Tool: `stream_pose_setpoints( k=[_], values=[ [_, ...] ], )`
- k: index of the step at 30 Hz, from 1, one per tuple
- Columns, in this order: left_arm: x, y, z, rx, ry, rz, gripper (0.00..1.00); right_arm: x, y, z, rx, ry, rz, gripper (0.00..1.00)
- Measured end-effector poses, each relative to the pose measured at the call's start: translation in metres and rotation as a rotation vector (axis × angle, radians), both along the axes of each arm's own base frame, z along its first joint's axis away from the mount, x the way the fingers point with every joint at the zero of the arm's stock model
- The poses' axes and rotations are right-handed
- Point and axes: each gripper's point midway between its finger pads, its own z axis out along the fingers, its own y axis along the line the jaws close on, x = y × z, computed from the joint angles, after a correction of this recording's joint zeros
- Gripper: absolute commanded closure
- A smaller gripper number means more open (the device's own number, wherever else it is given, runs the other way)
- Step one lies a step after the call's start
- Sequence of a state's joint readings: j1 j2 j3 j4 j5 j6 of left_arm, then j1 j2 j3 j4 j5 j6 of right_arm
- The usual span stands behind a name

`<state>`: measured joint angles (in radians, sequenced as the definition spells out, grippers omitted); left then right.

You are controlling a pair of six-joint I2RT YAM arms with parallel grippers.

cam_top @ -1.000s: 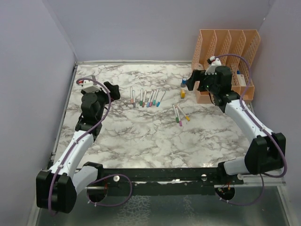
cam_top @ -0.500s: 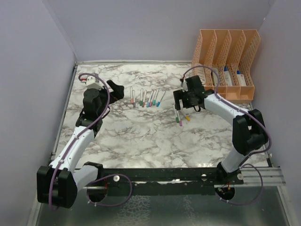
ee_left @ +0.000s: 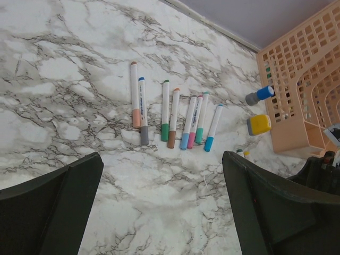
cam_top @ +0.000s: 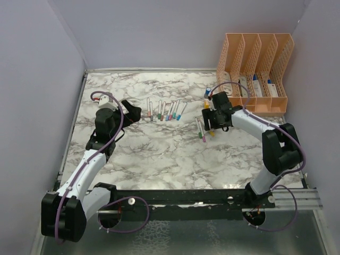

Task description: Open the pen caps

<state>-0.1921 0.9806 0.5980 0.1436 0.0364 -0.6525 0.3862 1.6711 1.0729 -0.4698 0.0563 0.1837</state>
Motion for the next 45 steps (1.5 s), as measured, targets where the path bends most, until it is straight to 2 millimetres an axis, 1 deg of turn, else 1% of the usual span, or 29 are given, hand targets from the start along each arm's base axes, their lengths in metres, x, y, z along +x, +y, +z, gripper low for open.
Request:
stream_pose_setpoints(
  k=[9, 13, 15, 17, 21, 24, 26, 30, 31, 34, 38, 40, 42, 45],
  values=[
    [0.000, 0.001, -0.003, 0.018, 0.005, -0.005, 0.01, -0.003, -0.002, -0.027, -0.028, 0.068, -0.005, 0.42],
    [0.000, 0.001, -0.003, 0.019, 0.006, -0.006, 0.01, 0.002, 0.000, -0.032, -0.031, 0.076, -0.005, 0.43],
    [0.000, 0.001, -0.003, 0.019, 0.006, -0.006, 0.01, 0.005, 0.002, -0.033, -0.031, 0.076, -0.005, 0.46],
    [0.000, 0.001, -0.004, 0.020, 0.009, -0.006, 0.01, 0.008, 0.003, -0.034, -0.031, 0.075, -0.005, 0.53],
    [-0.001, 0.001, -0.006, 0.021, 0.016, -0.006, 0.02, 0.016, 0.006, -0.034, -0.028, 0.067, -0.005, 0.73],
    [-0.001, 0.001, -0.007, 0.022, 0.021, -0.007, 0.02, 0.020, 0.008, -0.034, -0.022, 0.058, -0.005, 0.83],
    [-0.002, 0.001, -0.007, 0.023, 0.023, -0.007, 0.02, 0.021, 0.009, -0.034, -0.018, 0.057, -0.002, 0.84],
    [-0.002, 0.001, -0.008, 0.022, 0.025, -0.008, 0.04, 0.020, 0.010, -0.034, -0.015, 0.057, -0.002, 0.97],
    [-0.002, 0.000, -0.008, 0.022, 0.025, -0.009, 0.04, 0.020, 0.010, -0.034, -0.015, 0.057, -0.002, 0.98],
    [-0.002, 0.000, -0.008, 0.022, 0.027, -0.011, 0.07, 0.020, 0.010, -0.034, -0.015, 0.057, -0.002, 0.99],
    [-0.001, -0.004, -0.009, 0.017, 0.035, -0.031, 0.11, 0.020, 0.009, -0.032, -0.015, 0.051, 0.001, 0.99],
    [0.001, -0.010, -0.007, 0.012, 0.038, -0.048, 0.12, 0.016, 0.008, -0.029, -0.016, 0.048, 0.010, 0.99],
    [0.003, -0.018, -0.005, 0.002, 0.038, -0.072, 0.14, 0.015, 0.009, -0.018, -0.005, 0.027, 0.021, 0.99],
    [0.005, -0.033, -0.004, -0.023, 0.041, -0.113, 0.16, 0.019, 0.015, 0.010, 0.038, -0.039, 0.053, 0.99]
  ],
)
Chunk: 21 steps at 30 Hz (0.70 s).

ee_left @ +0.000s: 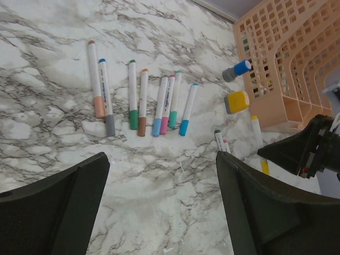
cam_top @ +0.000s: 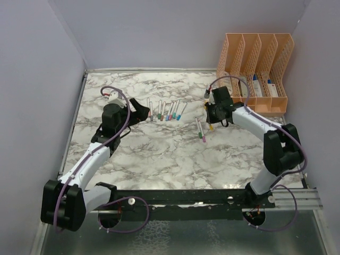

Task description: Open the pen caps

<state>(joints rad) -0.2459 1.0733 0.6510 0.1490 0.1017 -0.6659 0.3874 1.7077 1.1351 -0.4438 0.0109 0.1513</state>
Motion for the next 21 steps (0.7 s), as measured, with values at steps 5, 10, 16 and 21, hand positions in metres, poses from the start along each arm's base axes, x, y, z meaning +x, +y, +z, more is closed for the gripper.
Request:
stream_pose_setpoints(
  k=[5, 10, 16, 21],
  values=[
    [0.000, -0.036, -0.008, -0.044, 0.036, -0.090, 0.17, 0.006, 0.027, 0.049, 0.105, -0.114, 0.086, 0.99],
    [0.001, -0.071, -0.010, -0.081, 0.060, -0.166, 0.21, -0.005, 0.071, 0.066, 0.194, -0.155, 0.214, 0.99],
    [0.007, -0.106, -0.001, -0.133, 0.049, -0.224, 0.28, -0.030, 0.126, 0.078, 0.287, -0.175, 0.367, 0.99],
    [0.007, -0.128, -0.002, -0.160, 0.061, -0.259, 0.34, -0.042, 0.154, 0.089, 0.350, -0.193, 0.429, 0.99]
  ],
)
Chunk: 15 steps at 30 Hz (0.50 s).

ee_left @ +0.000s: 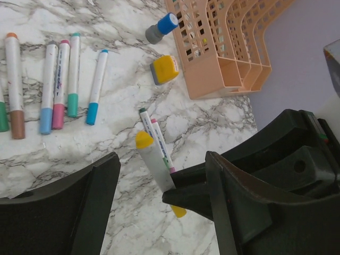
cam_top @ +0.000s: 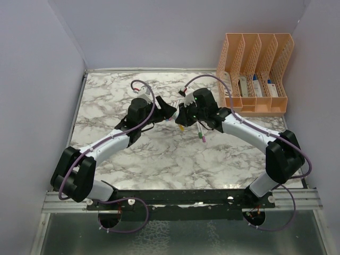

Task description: Open the pen caps

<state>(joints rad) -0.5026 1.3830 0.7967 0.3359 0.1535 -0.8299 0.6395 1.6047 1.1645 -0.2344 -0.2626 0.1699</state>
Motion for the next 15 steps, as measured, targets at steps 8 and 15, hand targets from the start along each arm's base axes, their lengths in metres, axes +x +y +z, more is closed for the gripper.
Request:
stream_pose_setpoints(
  k=[8, 15],
  values=[
    [-0.003, -0.018, -0.005, -0.022, 0.023, -0.026, 0.53, -0.004, 0.020, 0.014, 0.069, -0.024, 0.030, 0.99],
    [-0.002, -0.019, -0.001, -0.035, 0.012, -0.019, 0.67, -0.003, 0.025, 0.025, 0.108, -0.040, 0.023, 0.99]
  ],
)
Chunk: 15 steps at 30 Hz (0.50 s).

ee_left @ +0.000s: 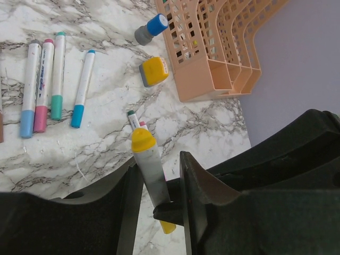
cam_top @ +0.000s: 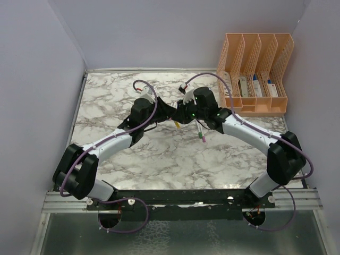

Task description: Open the pen caps

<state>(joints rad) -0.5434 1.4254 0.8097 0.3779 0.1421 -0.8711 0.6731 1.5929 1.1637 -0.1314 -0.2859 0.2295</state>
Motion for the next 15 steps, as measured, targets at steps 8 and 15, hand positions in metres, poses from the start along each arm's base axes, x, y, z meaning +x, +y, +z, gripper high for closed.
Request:
stream_pose_setpoints(
  k=[8, 15],
  values=[
    [0.0013, -0.0018, 0.0054, -0.022, -0.009, 0.006, 1.00, 0.0012, 0.0016, 0.0101, 0.027, -0.019, -0.007, 0.66],
    [0.0039, 0.0006, 0.0051, -0.020, -0.009, 0.025, 1.00, -0.0008, 0.0003, 0.0071, 0.015, -0.010, -0.005, 0.40]
  ],
)
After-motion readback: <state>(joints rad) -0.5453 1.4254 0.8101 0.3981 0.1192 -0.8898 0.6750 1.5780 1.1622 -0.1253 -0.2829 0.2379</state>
